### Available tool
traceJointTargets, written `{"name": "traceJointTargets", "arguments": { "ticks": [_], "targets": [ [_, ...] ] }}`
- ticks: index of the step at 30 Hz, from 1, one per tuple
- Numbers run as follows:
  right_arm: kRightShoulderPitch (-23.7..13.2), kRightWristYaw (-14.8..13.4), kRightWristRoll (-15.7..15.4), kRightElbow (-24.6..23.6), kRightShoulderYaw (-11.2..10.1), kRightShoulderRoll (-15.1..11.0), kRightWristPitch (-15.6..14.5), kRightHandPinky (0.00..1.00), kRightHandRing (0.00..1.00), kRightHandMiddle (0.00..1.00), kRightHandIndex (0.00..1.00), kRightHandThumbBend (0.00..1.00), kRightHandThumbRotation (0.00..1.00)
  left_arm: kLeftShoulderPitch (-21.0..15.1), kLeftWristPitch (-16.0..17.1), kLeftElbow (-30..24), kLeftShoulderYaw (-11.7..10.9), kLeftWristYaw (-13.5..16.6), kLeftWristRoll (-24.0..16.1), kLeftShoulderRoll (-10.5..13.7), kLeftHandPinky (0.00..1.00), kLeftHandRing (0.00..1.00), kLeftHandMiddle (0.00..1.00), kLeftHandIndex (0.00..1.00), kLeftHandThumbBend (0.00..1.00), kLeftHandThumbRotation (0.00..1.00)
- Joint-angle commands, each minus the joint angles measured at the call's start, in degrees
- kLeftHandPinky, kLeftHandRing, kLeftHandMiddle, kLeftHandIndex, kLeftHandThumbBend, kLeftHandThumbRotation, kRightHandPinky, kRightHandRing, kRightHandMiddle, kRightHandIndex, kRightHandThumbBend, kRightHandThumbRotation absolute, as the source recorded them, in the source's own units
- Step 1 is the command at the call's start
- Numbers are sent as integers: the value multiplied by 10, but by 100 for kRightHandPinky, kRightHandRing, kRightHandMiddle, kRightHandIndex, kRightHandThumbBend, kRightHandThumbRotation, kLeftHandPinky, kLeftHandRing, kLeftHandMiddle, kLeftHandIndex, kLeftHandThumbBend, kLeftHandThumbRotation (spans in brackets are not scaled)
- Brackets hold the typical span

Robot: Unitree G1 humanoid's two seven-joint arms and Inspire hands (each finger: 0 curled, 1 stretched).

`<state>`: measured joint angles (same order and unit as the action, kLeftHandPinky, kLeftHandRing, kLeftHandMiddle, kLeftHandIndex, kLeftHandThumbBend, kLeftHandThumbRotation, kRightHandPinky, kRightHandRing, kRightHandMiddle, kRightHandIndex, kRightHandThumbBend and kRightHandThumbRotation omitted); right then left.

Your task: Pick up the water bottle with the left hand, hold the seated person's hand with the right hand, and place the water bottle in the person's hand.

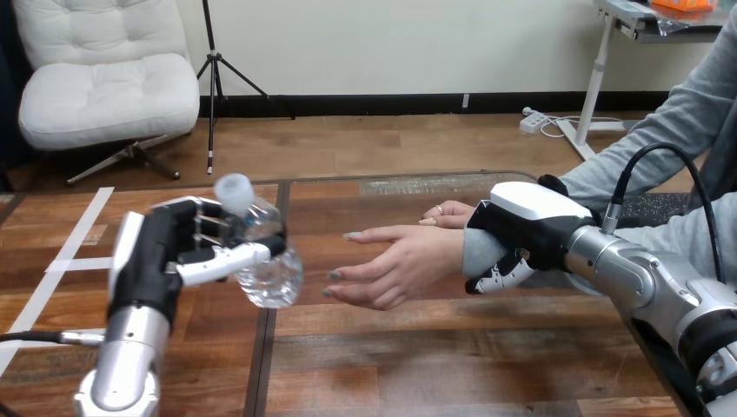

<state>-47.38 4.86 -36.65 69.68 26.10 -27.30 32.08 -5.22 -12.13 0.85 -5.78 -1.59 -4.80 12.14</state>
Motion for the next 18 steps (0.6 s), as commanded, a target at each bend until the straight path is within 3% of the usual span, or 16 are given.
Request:
{"name": "traceJointTargets", "arguments": {
  "ticks": [1,18],
  "targets": [
    [-123,-19,22,-40,-27,13,25,18,22,28,30,50,2,-101,49,-7,13,-1,5,-8,29,34,38,40,74,0],
    [-130,-17,22,-41,-27,14,29,18,22,28,30,49,3,-122,68,22,26,2,1,-24,28,33,38,40,74,0]
  ]
}}
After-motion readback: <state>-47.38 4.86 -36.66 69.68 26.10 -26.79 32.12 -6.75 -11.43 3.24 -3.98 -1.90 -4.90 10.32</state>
